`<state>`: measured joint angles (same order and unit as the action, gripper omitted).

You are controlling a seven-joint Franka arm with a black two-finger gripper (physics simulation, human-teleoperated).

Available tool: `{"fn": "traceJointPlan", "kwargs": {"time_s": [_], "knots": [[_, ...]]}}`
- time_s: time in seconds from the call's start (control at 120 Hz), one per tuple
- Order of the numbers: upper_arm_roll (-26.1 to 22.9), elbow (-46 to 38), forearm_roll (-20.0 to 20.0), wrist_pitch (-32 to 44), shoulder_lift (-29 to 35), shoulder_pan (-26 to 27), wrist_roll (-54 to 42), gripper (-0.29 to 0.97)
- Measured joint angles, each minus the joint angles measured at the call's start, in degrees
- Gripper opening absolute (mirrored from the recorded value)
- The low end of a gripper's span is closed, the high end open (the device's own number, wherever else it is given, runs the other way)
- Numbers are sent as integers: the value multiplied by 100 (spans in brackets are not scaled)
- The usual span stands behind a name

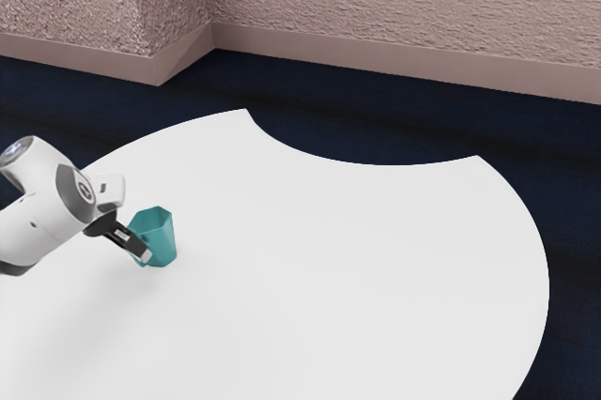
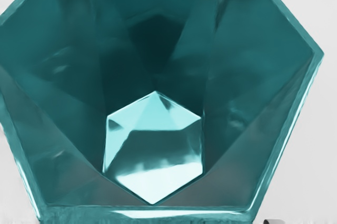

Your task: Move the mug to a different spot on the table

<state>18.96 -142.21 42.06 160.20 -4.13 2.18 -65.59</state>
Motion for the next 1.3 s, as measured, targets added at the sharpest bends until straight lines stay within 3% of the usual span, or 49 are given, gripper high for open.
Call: {"fn": "traceJointPlan", "kwargs": {"time_s": [0.383, 0.975, 1.3], "knots": [[-83, 72, 144, 1, -62, -87, -111, 34], [-137, 100, 149, 25, -73, -128, -181, 7], [-202, 210, 141, 52, -38, -128, -197, 4]]}}
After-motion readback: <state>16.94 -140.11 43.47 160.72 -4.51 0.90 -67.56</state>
